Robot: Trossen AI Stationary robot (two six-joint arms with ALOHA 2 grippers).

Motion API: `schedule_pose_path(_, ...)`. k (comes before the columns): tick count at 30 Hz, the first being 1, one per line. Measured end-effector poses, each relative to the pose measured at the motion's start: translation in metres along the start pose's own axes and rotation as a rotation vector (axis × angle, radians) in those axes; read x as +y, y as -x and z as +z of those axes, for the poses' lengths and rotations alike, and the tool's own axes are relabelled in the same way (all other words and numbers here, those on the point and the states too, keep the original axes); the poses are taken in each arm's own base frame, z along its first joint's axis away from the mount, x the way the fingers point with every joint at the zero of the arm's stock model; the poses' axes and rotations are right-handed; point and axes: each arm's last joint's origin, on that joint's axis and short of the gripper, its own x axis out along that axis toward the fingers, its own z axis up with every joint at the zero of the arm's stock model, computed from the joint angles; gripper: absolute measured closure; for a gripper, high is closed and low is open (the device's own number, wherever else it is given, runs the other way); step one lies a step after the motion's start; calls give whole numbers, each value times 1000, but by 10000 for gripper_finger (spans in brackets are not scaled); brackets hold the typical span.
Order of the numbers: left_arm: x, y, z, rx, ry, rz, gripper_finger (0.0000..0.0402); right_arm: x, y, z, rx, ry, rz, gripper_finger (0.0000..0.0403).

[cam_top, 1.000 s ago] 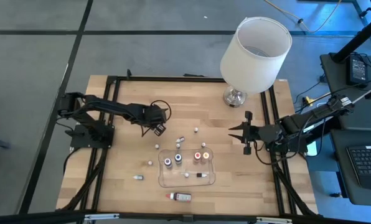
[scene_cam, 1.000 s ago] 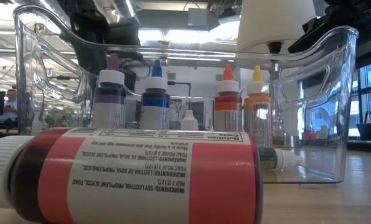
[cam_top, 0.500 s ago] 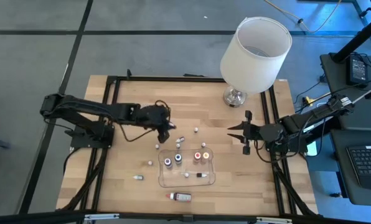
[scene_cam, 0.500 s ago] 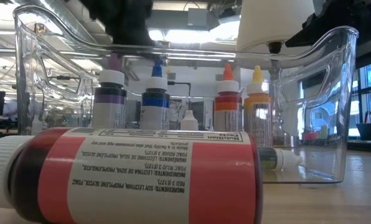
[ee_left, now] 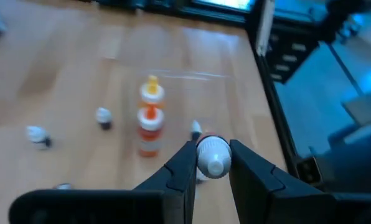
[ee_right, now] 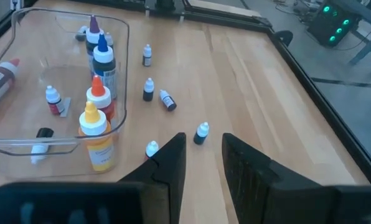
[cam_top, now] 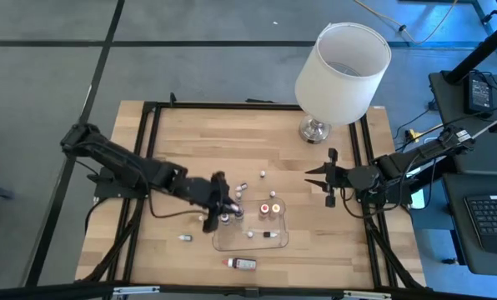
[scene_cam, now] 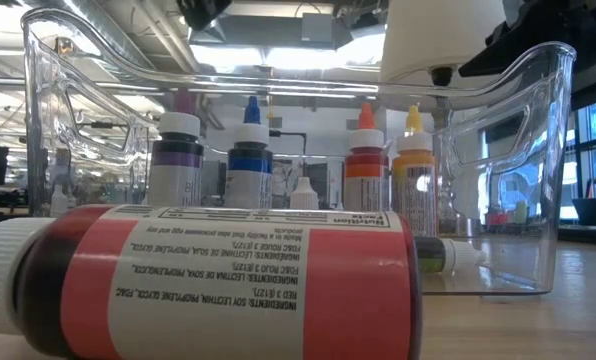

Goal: Pick & Place food coloring
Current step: Put the small pink food coloring bottle into the container

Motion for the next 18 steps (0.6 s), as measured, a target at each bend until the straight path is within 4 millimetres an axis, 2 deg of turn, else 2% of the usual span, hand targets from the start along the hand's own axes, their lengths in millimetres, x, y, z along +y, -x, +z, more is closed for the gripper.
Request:
schedule_pose_path(7,-29,-31,-27,120,-73,-24,329,0,0,0,-1,121,0,296)
schedule_pose_path(18,-29,-72,-59,276,-38,8,329,0,0,0,-1,153,0,296)
